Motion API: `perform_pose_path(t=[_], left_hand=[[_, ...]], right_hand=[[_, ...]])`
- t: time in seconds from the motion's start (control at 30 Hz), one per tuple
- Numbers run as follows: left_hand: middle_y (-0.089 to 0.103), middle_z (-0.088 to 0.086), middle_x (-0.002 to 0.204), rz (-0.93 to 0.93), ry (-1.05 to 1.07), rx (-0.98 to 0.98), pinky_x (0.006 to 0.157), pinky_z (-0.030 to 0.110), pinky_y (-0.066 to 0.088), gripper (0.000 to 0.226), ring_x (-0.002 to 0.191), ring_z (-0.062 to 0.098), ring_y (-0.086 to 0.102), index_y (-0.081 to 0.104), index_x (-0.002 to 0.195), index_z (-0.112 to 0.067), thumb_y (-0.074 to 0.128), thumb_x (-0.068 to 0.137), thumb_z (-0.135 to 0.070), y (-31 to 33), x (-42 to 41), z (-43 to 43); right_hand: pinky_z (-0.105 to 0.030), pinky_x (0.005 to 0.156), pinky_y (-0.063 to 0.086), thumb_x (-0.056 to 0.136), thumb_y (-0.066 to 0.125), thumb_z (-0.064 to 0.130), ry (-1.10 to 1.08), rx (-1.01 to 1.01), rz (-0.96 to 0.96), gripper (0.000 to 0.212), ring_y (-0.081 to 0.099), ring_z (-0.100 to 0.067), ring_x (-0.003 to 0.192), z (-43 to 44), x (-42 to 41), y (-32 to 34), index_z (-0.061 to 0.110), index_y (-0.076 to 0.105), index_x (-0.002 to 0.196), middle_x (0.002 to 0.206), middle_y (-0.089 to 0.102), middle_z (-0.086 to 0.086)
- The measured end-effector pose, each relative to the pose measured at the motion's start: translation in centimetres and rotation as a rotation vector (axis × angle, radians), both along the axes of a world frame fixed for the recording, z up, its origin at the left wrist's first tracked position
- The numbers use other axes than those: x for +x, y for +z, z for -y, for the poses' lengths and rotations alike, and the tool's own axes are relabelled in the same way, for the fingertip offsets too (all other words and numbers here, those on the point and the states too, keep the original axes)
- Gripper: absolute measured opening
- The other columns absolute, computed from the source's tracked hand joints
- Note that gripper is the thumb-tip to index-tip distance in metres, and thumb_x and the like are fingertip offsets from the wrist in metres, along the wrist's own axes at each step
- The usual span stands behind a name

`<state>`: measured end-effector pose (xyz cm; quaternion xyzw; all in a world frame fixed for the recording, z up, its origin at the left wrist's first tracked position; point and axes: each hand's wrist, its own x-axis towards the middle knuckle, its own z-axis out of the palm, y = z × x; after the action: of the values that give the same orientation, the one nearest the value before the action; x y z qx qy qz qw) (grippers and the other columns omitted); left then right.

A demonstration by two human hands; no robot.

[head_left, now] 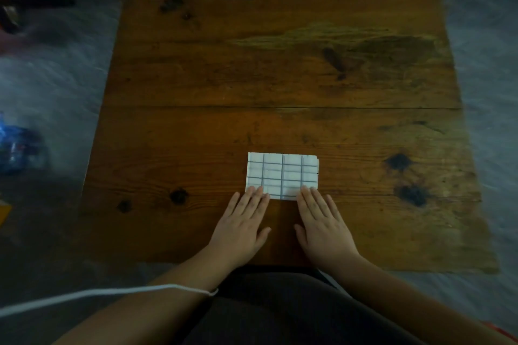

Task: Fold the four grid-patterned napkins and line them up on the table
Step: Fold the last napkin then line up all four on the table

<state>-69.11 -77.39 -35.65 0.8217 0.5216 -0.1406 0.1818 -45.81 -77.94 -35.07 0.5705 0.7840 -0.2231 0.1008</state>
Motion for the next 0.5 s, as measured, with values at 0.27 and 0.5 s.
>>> perform_pose_path(t=[0.27, 0.5], left_hand=[[-0.015, -0.003, 0.167, 0.004, 0.061, -0.017, 0.124, 0.041, -0.01, 0.066, 0.152, 0.014, -0.019, -0.01, 0.159, -0.025, 0.014, 0.105, -0.053, 0.1, 0.0, -0.7], [0.016, -0.003, 0.168, 0.081, 0.102, 0.018, 0.122, 0.037, 0.0, 0.056, 0.155, 0.015, 0.006, 0.017, 0.16, -0.025, 0.032, 0.107, -0.036, 0.7, -1.7, -1.5]], right_hand=[[-0.048, 0.127, 0.005, 0.104, 0.023, 0.048, 0.064, -0.005, -0.029, 0.062, 0.001, -0.013, 0.156, -1.3, -0.1, -0.5, 0.028, 0.012, 0.162, 0.17, 0.012, 0.005], [-0.047, 0.117, 0.026, 0.105, 0.043, 0.036, 0.042, 0.084, -0.059, 0.029, 0.046, -0.016, 0.132, -5.3, -0.6, 1.4, 0.036, 0.053, 0.132, 0.14, 0.053, 0.011]])
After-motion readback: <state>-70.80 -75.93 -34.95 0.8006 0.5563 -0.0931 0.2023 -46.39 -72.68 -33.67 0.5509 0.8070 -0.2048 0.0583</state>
